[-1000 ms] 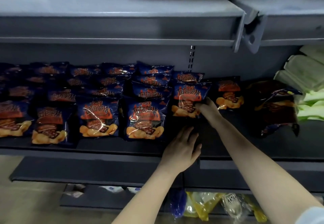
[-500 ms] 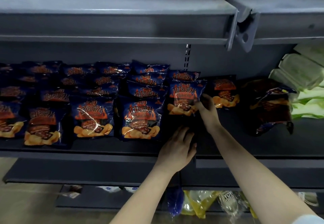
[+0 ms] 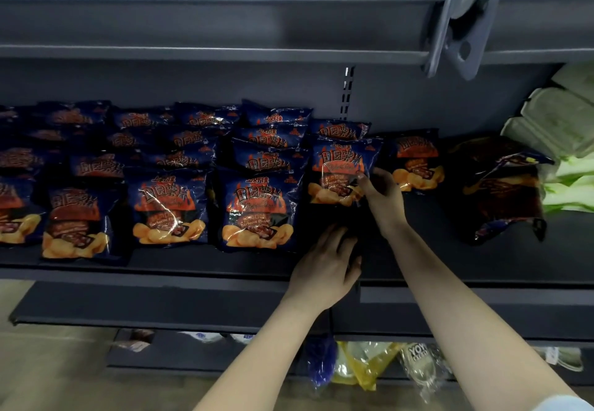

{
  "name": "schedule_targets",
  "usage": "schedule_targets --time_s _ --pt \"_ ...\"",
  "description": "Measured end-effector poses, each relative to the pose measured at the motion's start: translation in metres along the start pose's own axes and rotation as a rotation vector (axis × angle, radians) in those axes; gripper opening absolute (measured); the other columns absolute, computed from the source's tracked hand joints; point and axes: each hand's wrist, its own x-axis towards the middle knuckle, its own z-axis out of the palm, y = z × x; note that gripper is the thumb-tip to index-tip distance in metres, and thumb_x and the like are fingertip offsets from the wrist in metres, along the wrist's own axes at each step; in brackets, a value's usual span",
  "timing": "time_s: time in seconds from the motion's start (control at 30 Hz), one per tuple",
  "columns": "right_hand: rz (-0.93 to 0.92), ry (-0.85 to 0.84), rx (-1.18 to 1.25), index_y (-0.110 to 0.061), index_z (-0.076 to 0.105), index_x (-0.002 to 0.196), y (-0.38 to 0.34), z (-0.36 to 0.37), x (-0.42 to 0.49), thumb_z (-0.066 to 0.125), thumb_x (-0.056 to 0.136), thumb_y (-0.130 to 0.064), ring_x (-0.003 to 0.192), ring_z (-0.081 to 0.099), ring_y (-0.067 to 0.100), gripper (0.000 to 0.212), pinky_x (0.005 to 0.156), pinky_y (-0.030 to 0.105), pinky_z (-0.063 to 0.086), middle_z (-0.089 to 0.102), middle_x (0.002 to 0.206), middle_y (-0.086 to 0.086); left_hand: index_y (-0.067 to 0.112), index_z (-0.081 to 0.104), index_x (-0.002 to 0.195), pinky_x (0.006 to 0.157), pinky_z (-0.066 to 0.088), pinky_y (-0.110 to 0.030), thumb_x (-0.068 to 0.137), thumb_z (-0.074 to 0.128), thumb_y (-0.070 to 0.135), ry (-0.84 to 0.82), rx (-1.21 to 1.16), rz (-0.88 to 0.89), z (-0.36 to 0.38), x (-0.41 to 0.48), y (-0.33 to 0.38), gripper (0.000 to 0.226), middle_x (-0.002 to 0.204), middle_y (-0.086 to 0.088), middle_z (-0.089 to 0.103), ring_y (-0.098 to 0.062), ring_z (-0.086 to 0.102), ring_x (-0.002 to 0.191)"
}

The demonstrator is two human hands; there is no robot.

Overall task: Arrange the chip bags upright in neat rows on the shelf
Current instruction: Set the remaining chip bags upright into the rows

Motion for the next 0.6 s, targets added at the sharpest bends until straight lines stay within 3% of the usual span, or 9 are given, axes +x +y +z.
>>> schedule_targets --time_s 0.17,0.4,0.5,0.6 --pt "-0.012 -0.002 -0.013 -0.022 0.049 0.128 -0.001 0.000 -0.002 0.062 0.085 -0.046 0.100 0.053 0.008 0.051 0.068 0.013 0.037 0.057 0.108 -0.011 0.010 0.053 0.125 0.101 0.042 -0.037 0.092 0.032 0.037 -0.012 -0.001 -0.010 0.001 0.000 0.000 0.048 0.137 -0.010 0.048 -0.027 0.037 0.134" --pt "-0.046 0.018 0.095 -0.020 0.047 0.131 -0.008 -0.001 -0.009 0.063 0.088 -0.035 0.111 0.057 0.012 0.049 0.079 0.014 0.044 0.060 0.118 -0.008 0.012 0.049 0.129 0.100 0.043 -0.036 0.092 0.030 0.039 -0.020 -0.002 -0.019 0.003 0.000 -0.001 0.049 0.139 -0.009 0.045 -0.025 0.036 0.134" --pt "-0.281 0.159 0.015 -0.018 0.040 0.138 -0.016 -0.004 -0.024 0.064 0.088 -0.024 0.123 0.048 0.011 0.055 0.091 0.009 0.043 0.050 0.130 -0.007 0.013 0.050 0.128 0.097 0.047 -0.035 0.092 0.032 0.039 -0.013 -0.008 -0.021 0.002 0.000 -0.001 0.048 0.137 -0.009 0.048 -0.025 0.040 0.132" --pt "-0.664 0.149 -0.305 -0.019 0.033 0.144 -0.029 -0.002 -0.032 0.066 0.086 -0.020 0.139 0.024 0.014 0.066 0.112 0.021 0.026 0.032 0.149 0.007 0.011 0.052 0.127 0.098 0.044 -0.034 0.092 0.033 0.038 0.004 -0.010 -0.007 0.001 0.000 0.000 0.047 0.135 -0.010 0.050 -0.025 0.040 0.132"
